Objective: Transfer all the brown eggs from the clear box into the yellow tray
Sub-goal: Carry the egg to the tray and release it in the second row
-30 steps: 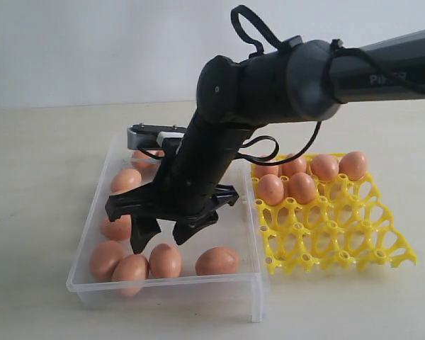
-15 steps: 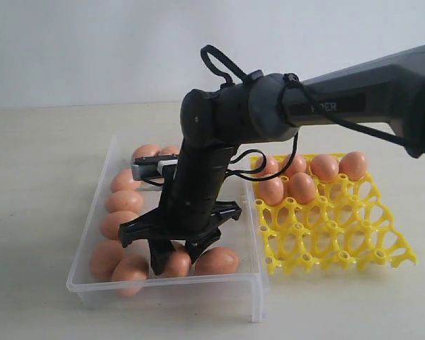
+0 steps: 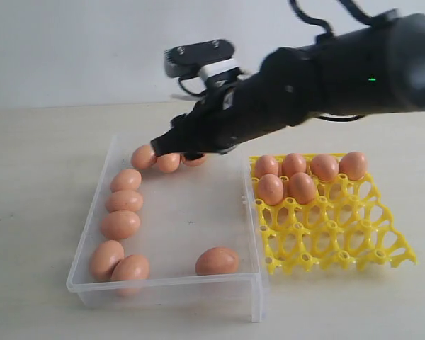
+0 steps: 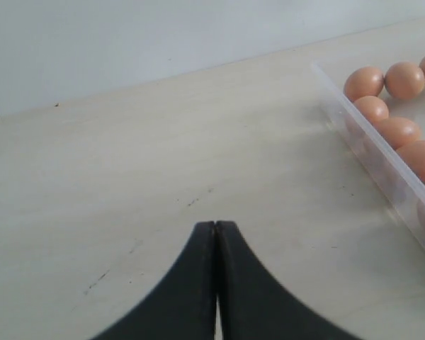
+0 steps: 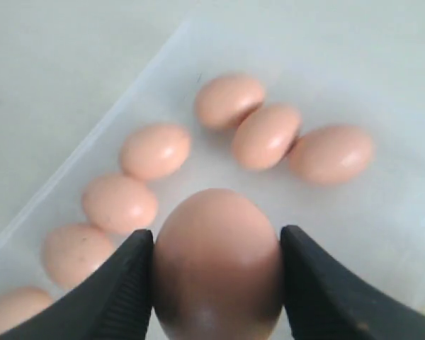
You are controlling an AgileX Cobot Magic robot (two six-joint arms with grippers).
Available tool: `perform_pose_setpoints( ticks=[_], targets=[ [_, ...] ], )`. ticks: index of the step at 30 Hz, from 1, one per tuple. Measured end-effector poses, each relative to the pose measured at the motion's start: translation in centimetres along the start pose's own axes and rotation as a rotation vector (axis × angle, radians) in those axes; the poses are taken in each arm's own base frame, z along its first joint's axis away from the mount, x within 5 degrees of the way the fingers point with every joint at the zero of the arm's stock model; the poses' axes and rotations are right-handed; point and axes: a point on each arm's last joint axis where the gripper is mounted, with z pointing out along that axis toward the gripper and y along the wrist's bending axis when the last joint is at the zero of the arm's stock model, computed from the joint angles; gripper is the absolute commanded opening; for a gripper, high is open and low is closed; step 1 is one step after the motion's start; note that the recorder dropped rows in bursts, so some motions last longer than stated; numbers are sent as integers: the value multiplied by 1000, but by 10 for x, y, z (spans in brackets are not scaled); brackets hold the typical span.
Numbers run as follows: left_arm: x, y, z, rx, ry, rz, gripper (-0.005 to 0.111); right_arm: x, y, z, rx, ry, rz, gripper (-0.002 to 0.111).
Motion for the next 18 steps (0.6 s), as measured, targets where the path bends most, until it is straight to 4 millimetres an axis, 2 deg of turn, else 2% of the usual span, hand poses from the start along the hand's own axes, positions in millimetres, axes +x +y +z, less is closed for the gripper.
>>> perform_pose_setpoints(
  ticks=[3,7,12,18],
  targets=[
    [0,0,0,0,0,0,0,12,-26,-23,63,-140,19,0],
    [0,0,0,0,0,0,0,42,-57,-44,148,-235,-14,0],
    [0,0,0,0,0,0,0,78,-89,-55,227,-274,-45,0],
    [0,0,0,0,0,0,0,107,-117,-65,310,-305,2,0]
  ],
)
